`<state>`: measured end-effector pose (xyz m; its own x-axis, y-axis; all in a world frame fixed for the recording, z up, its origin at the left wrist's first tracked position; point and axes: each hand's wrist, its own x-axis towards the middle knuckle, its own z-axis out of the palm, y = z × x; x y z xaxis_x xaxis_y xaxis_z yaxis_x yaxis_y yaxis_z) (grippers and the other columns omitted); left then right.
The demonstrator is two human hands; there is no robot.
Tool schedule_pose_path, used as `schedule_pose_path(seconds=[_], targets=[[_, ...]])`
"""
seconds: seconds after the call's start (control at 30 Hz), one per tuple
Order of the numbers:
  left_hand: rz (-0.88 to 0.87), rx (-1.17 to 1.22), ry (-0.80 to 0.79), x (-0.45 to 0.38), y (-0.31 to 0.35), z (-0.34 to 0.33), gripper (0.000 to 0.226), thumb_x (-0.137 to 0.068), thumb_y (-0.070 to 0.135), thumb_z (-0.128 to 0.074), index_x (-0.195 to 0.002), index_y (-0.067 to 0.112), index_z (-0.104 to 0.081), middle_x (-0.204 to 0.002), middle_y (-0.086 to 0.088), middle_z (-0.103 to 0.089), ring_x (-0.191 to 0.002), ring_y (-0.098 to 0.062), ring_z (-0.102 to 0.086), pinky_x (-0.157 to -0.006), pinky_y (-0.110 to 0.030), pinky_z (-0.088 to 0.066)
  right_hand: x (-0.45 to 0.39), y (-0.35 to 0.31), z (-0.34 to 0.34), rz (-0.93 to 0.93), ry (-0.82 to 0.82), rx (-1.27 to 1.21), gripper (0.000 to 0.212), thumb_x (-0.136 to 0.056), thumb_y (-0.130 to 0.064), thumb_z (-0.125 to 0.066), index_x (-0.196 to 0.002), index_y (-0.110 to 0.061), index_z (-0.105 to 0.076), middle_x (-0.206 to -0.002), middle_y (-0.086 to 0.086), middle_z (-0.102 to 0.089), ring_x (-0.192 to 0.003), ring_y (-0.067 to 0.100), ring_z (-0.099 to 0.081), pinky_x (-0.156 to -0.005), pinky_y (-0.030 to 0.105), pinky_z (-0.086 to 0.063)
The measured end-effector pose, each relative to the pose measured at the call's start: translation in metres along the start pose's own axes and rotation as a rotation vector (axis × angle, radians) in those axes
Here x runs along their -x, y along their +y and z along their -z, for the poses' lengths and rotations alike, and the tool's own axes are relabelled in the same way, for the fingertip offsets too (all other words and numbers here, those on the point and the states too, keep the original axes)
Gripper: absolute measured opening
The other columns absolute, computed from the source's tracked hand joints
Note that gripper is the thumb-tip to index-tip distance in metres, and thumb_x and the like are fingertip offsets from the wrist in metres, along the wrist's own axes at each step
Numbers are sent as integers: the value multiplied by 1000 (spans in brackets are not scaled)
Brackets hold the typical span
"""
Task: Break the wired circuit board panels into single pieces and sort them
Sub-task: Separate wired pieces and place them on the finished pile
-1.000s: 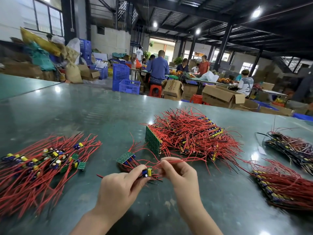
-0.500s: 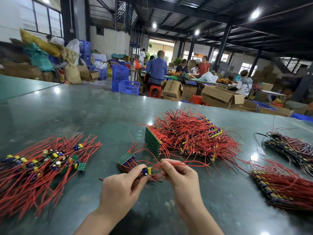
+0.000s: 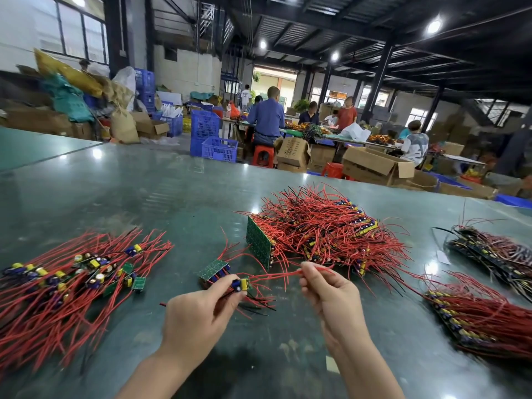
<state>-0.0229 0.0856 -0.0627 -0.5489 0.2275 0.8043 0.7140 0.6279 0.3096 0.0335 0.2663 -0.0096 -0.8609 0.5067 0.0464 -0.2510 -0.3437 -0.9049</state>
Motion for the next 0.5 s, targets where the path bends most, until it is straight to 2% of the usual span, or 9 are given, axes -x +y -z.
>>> schedule_pose_path(seconds=[0.07, 0.13, 0.2, 0.4, 0.5], targets=[[11, -10, 2, 0, -1, -1, 49, -96, 60, -24, -94, 30, -63, -41, 5, -55, -34, -12, -49, -33, -19, -27, -2, -2, 2, 16, -13, 33, 23, -81, 2, -65, -61, -7, -74, -61, 7, -67, -49, 6, -58, -49, 14, -49], [53, -10, 11, -1, -1, -2, 64, -95, 62, -23, -86, 24, -73, -41, 3, -55, -34, -17, -52, -34, -16, -30, -3, -2, 3, 38, -22, 64, 20, -80, 0, -66, -63, -7, -75, -63, 8, -67, -51, 6, -58, -50, 14, -49], [82, -12, 21, -1, -3, -2, 71, -94, 63, -21, -84, 19, -76, -41, 1, -56, -34, -20, -53, -35, -19, -34, -6, -5, 8, 63, -6, 48, 14, -78, -3, -67, -68, -6, -76, -67, 8, -69, -53, 7, -59, -52, 14, -50], [118, -2, 15, -3, -9, 5, 73, -93, 65, -20, -87, 18, -76, -39, 1, -54, -34, -20, -53, -33, -24, -36, -12, -8, 19, 43, -74, 159, 24, -83, -1, -62, -71, -13, -79, -70, 6, -72, -59, 6, -64, -56, 14, -52], [74, -35, 17, -3, -8, 4, 72, -94, 63, -20, -83, 20, -76, -40, 2, -55, -33, -19, -53, -32, -22, -33, -13, -9, 21, 114, -41, 265, 26, -84, -1, -64, -70, -17, -79, -66, 4, -71, -58, 6, -63, -56, 14, -51]])
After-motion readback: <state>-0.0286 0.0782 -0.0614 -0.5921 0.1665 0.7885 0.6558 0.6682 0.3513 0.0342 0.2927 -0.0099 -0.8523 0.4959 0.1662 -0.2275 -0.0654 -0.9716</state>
